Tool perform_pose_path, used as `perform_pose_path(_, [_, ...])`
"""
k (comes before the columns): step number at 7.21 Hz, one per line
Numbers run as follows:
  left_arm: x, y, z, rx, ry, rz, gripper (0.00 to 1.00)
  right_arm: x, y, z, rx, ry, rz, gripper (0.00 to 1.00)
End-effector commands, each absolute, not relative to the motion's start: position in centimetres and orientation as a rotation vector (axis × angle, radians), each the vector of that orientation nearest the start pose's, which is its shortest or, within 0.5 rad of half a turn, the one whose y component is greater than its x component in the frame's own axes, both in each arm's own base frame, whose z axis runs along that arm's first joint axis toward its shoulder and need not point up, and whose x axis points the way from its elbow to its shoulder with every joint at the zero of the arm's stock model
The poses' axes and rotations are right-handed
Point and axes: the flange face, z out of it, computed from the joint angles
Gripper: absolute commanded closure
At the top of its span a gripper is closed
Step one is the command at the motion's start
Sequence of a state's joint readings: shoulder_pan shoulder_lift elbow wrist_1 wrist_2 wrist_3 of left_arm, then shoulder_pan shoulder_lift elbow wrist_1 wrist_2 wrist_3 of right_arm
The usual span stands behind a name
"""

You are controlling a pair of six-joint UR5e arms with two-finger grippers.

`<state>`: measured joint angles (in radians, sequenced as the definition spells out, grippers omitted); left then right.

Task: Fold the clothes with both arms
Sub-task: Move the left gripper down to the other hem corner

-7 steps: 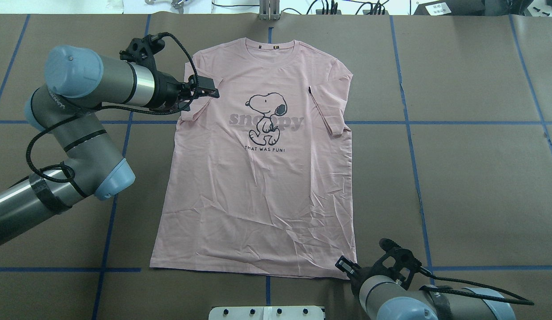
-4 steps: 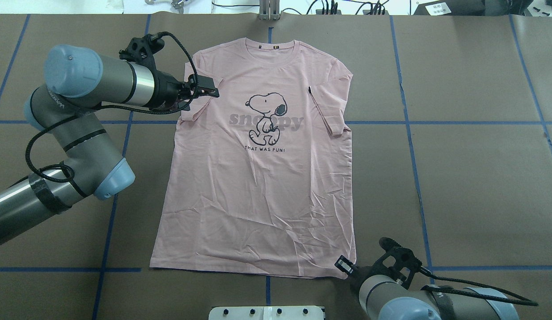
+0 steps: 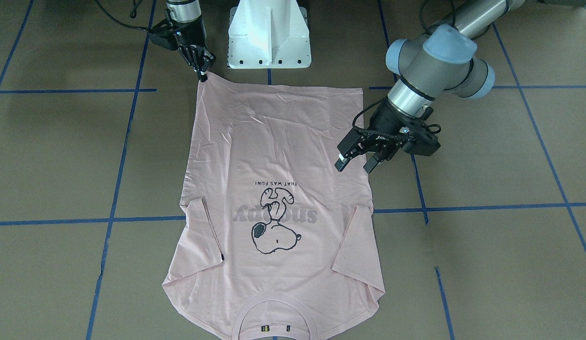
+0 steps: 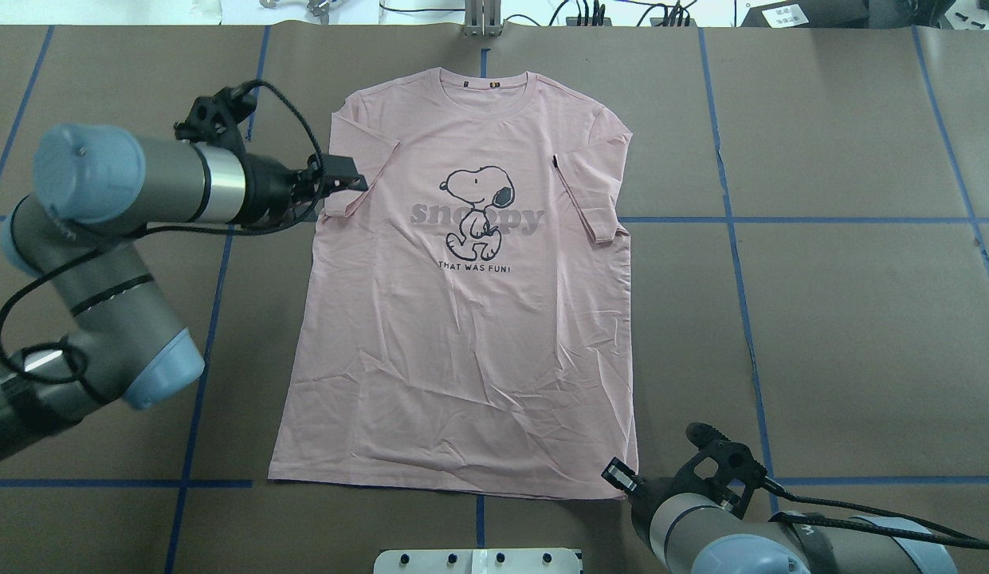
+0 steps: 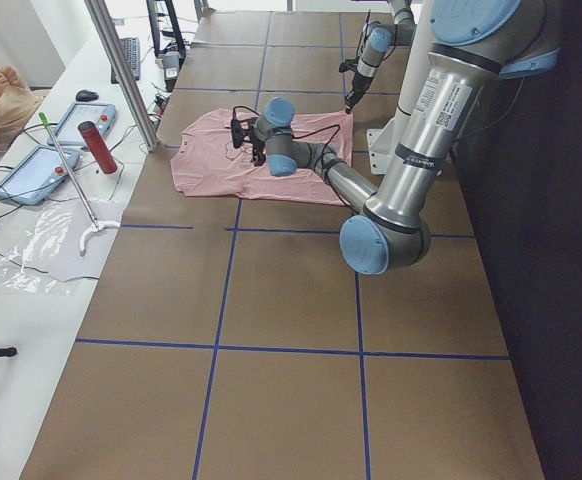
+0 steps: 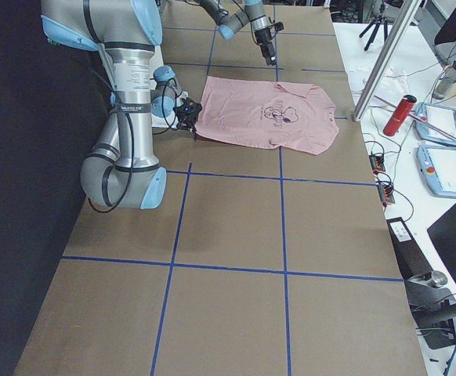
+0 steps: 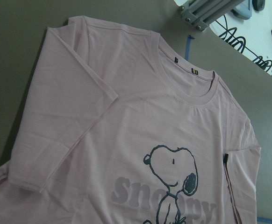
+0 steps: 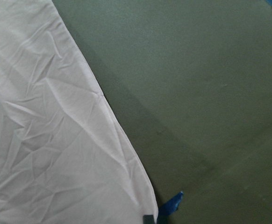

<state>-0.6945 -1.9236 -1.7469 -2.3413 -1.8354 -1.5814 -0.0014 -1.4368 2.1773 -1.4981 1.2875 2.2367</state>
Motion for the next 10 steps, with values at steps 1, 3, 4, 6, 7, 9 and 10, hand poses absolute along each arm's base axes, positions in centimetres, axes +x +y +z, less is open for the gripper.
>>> perform_pose_path(1, [39.1, -37.3, 30.6, 0.108, 1.219, -0.488, 0.00, -47.3, -16.1, 30.2, -0.009, -0.869, 0.730, 1.00])
perform_pose_path(3, [44.2, -27.9, 33.7, 0.040, 1.123, -0.518, 0.01, -47.2, -16.1, 30.1, -0.010, -0.870, 0.730, 1.00])
perform_pose_path(4, [46.1, -25.3, 35.6, 0.027, 0.996, -0.488, 0.01, -47.1, -16.0, 30.5, -0.007, -0.861, 0.728, 1.00])
perform_pose_path(6, [47.5, -22.8, 36.2, -0.018, 0.953, -0.516, 0.07, -47.2, -15.8, 30.5, -0.007, -0.863, 0.723, 1.00])
perform_pose_path(7, [47.7, -22.5, 36.4, -0.020, 0.936, -0.511, 0.11, -47.2, -15.8, 30.5, -0.007, -0.863, 0.723, 1.00])
perform_pose_path(9, [48.1, -22.4, 37.4, -0.020, 0.911, -0.508, 0.12, -47.4, -15.7, 30.6, -0.006, -0.860, 0.720, 1.00])
perform_pose_path(10, [48.1, -22.4, 37.5, -0.020, 0.903, -0.508, 0.14, -47.4, -15.7, 30.7, -0.007, -0.857, 0.720, 1.00])
